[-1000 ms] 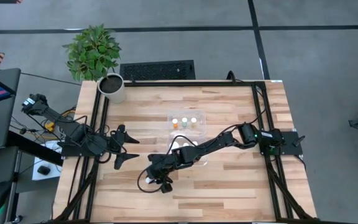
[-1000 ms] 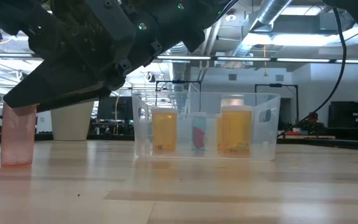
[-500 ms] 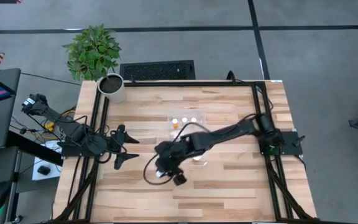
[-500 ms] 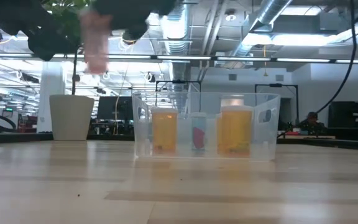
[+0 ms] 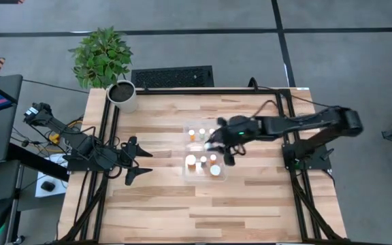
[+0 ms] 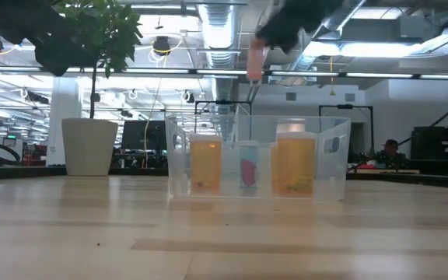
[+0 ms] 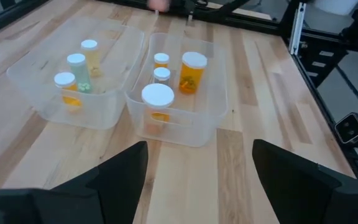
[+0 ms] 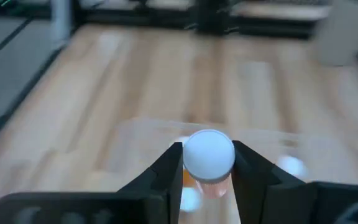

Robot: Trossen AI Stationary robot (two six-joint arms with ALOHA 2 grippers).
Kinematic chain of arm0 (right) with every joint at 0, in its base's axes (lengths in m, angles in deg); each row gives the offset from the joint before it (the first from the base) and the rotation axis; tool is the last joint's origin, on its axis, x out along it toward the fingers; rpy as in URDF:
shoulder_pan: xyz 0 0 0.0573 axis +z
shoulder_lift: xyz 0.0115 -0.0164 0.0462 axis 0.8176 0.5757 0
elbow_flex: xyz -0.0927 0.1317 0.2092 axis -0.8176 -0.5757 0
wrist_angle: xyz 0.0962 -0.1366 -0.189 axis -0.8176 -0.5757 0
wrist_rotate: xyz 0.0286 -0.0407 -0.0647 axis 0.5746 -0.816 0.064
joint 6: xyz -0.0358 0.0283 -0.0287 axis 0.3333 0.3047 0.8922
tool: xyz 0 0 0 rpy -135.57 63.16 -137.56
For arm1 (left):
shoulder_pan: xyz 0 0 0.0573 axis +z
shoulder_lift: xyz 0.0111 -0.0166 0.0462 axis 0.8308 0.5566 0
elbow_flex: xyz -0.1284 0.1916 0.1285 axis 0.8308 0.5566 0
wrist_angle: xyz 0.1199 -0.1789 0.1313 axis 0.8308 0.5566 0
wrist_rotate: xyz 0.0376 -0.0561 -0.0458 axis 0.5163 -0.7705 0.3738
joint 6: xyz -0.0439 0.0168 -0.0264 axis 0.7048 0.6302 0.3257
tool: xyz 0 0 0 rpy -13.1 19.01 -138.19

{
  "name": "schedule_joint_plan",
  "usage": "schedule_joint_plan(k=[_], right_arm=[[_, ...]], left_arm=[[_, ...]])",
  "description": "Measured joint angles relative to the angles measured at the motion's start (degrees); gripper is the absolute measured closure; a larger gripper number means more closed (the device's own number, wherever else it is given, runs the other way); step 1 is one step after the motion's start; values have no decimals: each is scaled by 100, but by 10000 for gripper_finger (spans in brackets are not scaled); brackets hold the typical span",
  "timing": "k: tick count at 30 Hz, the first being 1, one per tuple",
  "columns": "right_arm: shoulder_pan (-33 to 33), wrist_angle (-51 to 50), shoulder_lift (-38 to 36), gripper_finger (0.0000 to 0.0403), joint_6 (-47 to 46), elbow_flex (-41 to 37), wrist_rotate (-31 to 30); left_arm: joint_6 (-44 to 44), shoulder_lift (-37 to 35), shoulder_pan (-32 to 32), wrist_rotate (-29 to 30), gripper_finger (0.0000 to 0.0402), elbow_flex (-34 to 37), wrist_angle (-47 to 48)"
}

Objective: Pick and place medicine bottles into bin by pill shape (circle, oval)
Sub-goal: Put the pink tablet bottle into the top transparent bin

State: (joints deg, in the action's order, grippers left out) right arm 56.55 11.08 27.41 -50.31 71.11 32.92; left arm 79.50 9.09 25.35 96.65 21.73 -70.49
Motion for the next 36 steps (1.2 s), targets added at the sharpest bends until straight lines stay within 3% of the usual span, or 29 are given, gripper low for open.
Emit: schedule_joint_plan(k=[4,7,22,36], right_arm=[[-357,1814,-573,285,-342,-1463,-302],[-593,2349,-536,287,-501,-1845,-308],[-864,2587,1456,285,-301,-1023,-129],[-966,2957,2165,285,-473,-953,-30]], left_arm=[[-75,1,0,55,119,0,9],[-74,2,1,149,119,0,3],[42,2,0,257,119,-2,15],[40,37,1,209,119,-2,92]])
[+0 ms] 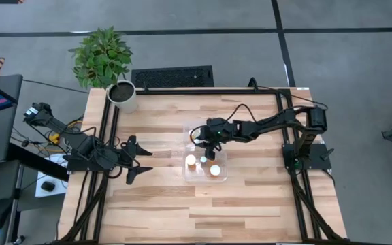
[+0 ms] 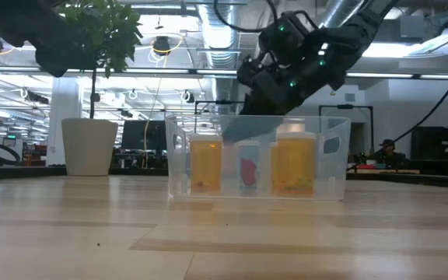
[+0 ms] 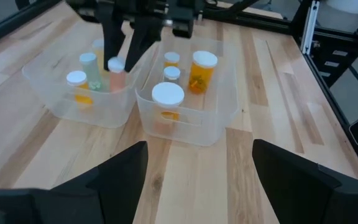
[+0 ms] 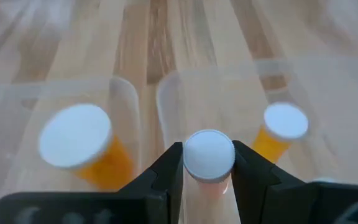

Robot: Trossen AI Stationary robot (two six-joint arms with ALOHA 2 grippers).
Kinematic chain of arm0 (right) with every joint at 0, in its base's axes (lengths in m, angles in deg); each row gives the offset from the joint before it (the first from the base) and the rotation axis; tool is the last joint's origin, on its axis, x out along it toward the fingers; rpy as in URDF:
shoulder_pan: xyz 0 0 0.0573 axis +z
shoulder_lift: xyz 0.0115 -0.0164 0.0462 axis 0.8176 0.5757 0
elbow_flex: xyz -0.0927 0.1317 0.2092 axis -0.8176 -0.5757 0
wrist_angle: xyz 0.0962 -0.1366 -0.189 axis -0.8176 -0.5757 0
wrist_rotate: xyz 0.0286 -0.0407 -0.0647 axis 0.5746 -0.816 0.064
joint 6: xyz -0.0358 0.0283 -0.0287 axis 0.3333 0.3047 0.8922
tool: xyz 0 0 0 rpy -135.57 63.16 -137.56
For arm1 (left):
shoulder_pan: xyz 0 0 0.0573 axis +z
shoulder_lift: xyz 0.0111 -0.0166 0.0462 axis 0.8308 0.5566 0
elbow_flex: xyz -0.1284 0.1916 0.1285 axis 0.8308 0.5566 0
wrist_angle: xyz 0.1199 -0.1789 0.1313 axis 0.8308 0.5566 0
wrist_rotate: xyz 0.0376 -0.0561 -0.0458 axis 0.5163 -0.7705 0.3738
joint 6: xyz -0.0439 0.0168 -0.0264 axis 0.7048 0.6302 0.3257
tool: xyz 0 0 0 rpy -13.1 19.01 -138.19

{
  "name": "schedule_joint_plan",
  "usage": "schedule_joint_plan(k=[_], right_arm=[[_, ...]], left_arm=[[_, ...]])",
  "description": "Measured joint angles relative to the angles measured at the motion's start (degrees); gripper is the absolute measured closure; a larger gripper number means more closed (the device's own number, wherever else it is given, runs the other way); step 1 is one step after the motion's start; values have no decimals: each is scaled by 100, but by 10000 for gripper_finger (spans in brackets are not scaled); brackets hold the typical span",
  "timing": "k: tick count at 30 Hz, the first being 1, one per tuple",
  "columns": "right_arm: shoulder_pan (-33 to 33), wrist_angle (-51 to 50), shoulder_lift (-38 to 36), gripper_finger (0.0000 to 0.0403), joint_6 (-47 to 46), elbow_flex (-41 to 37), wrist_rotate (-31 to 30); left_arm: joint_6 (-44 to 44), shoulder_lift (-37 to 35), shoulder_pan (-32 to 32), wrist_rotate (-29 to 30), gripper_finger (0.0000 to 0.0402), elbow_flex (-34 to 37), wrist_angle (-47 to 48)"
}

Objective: Pick and place medicine bottles into bin by pill shape (circle, oval)
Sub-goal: Put the pink tablet bottle into the top transparent bin

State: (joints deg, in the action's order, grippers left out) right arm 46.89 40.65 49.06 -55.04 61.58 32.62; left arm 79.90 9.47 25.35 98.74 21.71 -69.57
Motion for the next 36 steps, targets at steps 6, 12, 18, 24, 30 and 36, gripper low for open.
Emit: schedule_joint_plan(k=[6,12,18,24,30,36], right_arm=[[-51,-63,125,285,-66,-8,23],[-79,-48,123,285,-66,0,28],[-83,-182,123,285,-84,0,28],[-115,-286,123,284,-179,-2,28],[-118,-291,123,279,-187,-1,26],[-118,-305,123,261,-184,0,26]], left_arm=[[2,0,1,2,119,0,-2],[2,0,2,2,119,0,-4],[2,0,-1,2,119,0,-4],[4,0,-1,2,119,0,-6],[7,0,-1,2,119,0,-7],[7,0,1,2,119,0,-7]])
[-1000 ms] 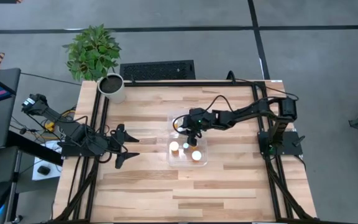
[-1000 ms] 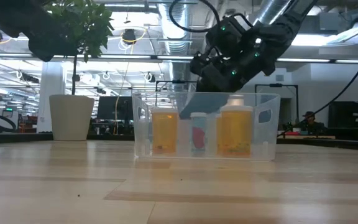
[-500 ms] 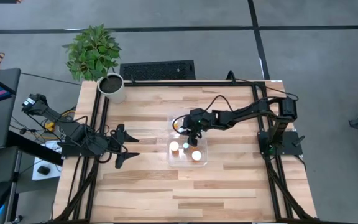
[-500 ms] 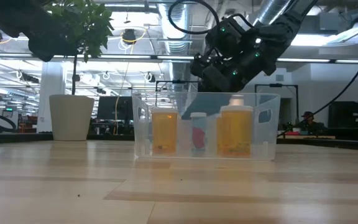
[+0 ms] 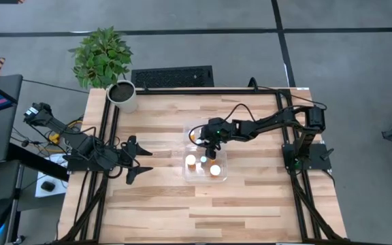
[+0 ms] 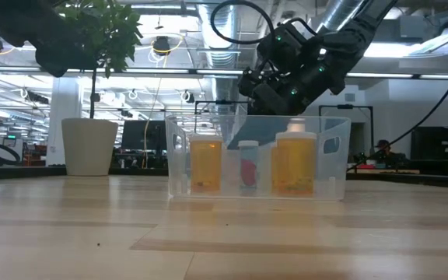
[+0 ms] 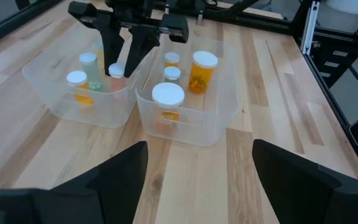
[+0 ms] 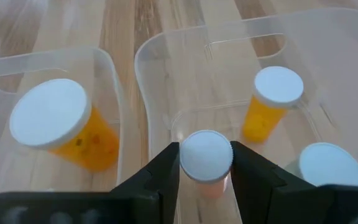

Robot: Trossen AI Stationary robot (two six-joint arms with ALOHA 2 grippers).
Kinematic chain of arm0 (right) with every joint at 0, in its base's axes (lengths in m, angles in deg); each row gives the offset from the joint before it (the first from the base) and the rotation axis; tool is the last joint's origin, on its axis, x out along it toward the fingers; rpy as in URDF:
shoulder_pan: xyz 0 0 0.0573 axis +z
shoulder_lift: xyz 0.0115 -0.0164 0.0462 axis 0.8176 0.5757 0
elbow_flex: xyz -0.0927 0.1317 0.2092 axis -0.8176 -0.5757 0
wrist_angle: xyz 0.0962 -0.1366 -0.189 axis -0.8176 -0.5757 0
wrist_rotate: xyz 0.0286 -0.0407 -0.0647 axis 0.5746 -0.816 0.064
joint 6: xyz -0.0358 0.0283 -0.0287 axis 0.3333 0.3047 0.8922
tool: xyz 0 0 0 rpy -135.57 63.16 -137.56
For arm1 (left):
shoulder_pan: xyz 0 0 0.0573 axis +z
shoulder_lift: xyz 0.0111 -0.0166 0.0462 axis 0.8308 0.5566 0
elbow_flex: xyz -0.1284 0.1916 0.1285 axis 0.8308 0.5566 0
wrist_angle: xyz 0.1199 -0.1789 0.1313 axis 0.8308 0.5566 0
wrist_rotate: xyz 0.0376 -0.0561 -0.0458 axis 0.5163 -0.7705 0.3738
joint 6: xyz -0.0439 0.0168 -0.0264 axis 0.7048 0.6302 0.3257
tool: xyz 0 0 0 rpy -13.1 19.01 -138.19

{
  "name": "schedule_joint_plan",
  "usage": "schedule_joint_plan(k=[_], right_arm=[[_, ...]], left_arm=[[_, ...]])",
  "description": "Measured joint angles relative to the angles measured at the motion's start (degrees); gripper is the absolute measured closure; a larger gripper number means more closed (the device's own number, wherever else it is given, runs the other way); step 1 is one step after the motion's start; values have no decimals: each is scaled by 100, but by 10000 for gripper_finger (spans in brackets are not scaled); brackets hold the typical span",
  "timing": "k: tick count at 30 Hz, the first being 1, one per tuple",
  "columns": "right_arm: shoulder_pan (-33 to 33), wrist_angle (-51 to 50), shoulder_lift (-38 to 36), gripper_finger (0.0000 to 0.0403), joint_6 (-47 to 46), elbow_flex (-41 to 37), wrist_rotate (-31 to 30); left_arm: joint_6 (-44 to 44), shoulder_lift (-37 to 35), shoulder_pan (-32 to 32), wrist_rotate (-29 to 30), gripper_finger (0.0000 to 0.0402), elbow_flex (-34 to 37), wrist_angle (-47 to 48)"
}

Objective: Pick and place medicine bottles into bin by pill shape (circle, oval)
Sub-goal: Put the pink tablet bottle into the top transparent bin

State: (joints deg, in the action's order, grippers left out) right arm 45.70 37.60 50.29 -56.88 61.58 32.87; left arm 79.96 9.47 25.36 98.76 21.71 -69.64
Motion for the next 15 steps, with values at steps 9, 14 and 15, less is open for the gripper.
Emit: schedule_joint_plan(k=[9,14,15], right_arm=[[0,-72,0,231,13,-2,0],[0,-165,0,216,11,-2,-2],[2,-167,0,213,11,-2,-2]], left_arm=[[0,0,1,0,119,2,0],[-2,0,1,0,119,2,0],[-2,0,0,0,119,2,0]])
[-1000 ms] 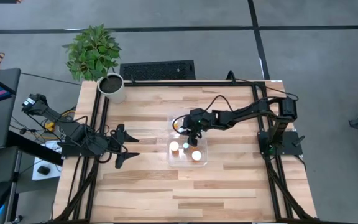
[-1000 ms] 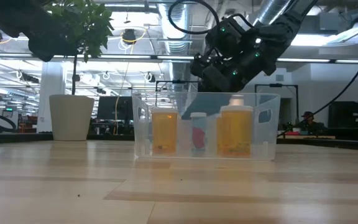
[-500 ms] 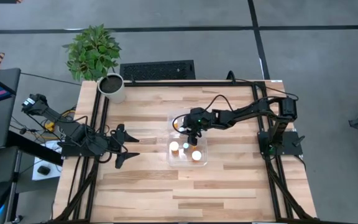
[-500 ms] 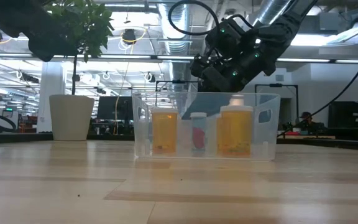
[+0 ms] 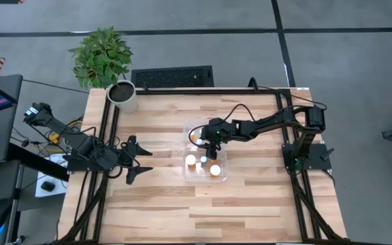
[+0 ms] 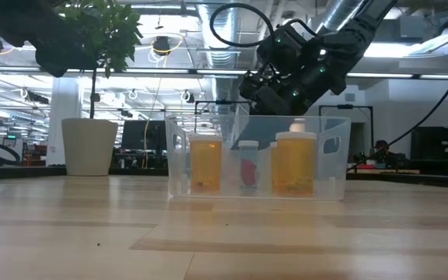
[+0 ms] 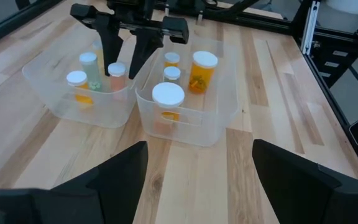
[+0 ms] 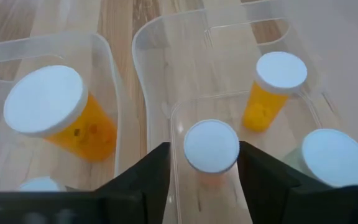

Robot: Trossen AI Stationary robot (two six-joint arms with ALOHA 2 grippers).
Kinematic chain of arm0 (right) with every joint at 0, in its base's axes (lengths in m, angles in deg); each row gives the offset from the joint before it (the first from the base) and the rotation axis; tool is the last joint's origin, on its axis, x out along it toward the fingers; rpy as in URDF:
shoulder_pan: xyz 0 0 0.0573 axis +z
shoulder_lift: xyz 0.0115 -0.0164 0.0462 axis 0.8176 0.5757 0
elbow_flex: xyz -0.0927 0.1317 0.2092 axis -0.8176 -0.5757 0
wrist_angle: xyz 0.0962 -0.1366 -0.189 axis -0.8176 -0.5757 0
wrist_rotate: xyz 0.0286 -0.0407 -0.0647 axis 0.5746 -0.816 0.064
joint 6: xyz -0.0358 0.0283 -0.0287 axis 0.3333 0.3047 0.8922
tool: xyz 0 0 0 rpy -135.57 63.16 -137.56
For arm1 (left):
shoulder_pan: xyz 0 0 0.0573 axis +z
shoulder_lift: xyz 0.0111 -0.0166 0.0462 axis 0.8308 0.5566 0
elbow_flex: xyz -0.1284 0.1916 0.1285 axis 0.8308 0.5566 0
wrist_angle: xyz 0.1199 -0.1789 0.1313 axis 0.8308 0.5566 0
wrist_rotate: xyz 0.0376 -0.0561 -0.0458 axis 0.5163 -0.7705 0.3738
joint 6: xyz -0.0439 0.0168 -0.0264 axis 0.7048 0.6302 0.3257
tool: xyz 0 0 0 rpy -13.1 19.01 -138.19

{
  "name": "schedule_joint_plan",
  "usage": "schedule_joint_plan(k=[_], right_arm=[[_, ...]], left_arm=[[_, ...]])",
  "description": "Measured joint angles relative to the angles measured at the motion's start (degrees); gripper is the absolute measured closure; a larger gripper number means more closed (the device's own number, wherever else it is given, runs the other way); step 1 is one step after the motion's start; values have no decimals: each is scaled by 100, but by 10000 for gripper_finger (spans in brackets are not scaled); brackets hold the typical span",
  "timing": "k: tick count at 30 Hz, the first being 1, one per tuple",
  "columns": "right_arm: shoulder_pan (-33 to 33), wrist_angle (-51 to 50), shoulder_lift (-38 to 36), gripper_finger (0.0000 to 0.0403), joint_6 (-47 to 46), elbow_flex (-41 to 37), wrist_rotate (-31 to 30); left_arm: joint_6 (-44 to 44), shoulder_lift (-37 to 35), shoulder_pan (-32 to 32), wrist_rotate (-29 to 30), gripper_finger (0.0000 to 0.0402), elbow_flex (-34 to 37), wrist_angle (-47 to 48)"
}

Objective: Pick and place medicine bottles into bin by pill shape (circle, oval)
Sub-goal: Put the pink tablet bottle into the top transparent bin, then return to Home Position

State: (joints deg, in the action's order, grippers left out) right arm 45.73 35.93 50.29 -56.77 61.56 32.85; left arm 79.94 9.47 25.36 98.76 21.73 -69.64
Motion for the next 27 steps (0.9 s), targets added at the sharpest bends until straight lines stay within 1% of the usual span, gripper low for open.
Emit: schedule_joint_plan(k=[6,10,13,17,20,24,27], right_arm=[[2,-134,-118,202,0,2,0],[0,-354,-449,203,22,11,-1],[0,-711,-895,205,59,2,-1],[0,-1354,-1845,205,268,4,-4],[0,-2032,-2723,204,464,7,-4],[1,-2970,-3995,205,576,11,-5],[13,-3669,-4878,209,491,10,-6]], left_arm=[[0,-1,1,0,119,0,-4],[-3,0,0,5,119,2,-16],[-2,-9,-1,116,119,-9,-49],[-203,-105,1,377,119,-245,-35],[-484,-254,1,413,119,-482,-20],[-871,-625,1,397,119,-718,133],[-960,-1084,1,504,119,-708,304]])
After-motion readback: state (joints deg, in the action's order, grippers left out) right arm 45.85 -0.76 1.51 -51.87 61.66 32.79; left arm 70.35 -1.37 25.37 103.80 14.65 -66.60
